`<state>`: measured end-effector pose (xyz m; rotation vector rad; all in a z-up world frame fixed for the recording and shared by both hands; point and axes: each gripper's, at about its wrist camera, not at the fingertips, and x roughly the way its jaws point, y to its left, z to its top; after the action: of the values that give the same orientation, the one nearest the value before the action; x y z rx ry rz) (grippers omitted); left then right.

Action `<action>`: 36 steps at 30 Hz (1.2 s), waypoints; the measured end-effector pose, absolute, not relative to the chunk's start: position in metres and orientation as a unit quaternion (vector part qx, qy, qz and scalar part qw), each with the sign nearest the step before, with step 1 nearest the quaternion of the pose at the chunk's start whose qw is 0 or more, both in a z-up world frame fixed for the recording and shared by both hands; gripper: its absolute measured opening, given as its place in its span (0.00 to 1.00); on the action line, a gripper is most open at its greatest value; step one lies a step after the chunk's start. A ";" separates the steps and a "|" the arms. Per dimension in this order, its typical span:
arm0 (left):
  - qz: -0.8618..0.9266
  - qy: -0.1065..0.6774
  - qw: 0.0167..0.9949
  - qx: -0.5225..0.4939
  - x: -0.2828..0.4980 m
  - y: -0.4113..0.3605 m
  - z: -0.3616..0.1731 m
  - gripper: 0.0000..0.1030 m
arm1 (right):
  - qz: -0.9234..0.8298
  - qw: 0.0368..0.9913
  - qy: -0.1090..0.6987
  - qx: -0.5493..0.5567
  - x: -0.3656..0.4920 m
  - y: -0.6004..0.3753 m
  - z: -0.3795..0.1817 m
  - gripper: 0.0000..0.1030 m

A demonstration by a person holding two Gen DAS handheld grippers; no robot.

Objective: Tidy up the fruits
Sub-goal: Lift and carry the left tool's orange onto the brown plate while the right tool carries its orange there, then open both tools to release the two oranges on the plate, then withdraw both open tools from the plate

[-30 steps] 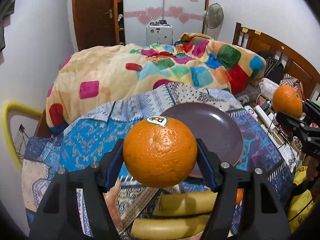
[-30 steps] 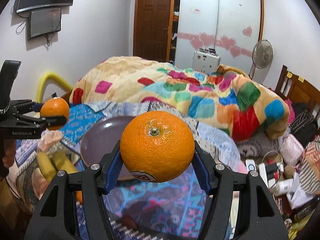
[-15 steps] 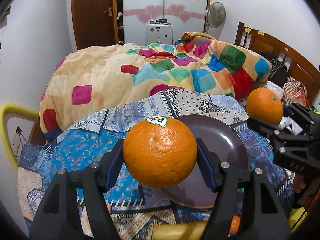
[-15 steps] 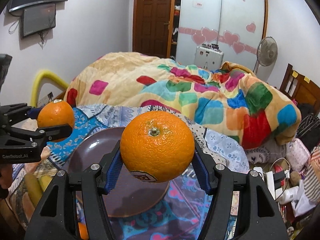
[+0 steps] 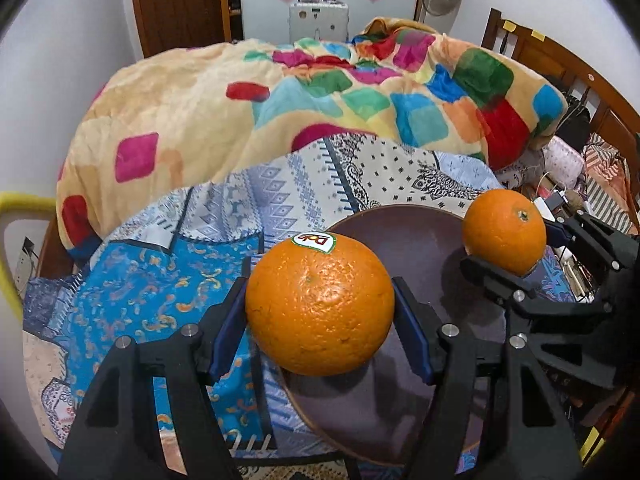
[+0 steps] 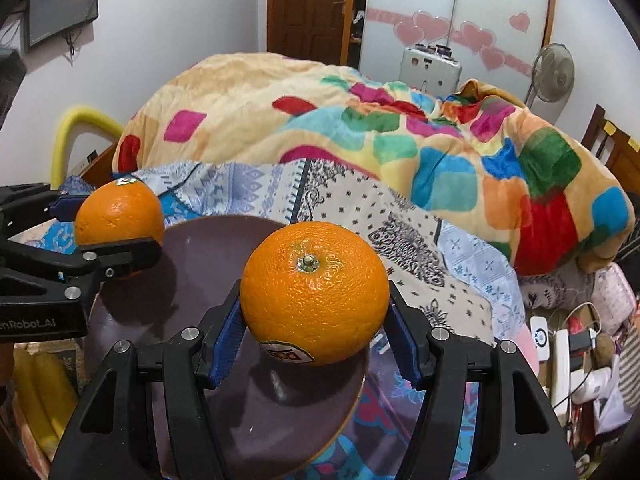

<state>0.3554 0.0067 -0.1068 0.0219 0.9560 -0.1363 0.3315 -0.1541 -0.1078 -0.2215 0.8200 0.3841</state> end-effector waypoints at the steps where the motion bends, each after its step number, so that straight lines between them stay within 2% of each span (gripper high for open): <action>1: -0.064 0.461 0.885 0.014 0.357 0.006 -0.109 0.66 | 0.185 0.892 0.397 -0.109 0.332 -0.154 -0.109 0.59; 9: -0.074 0.484 0.872 0.001 0.369 0.000 -0.123 0.66 | 0.198 0.879 0.419 -0.110 0.338 -0.152 -0.122 0.59; 22: -0.086 0.480 0.873 -0.001 0.365 -0.002 -0.121 0.69 | 0.205 0.881 0.407 -0.125 0.331 -0.150 -0.120 0.63; 36: -0.056 0.413 0.909 0.017 0.300 0.015 -0.069 0.70 | 0.202 0.897 0.376 -0.117 0.298 -0.162 -0.086 0.64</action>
<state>0.2998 0.0150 -0.0693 0.0354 0.8526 -0.1150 0.2977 -0.1622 -0.0864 -0.2434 0.7785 0.4189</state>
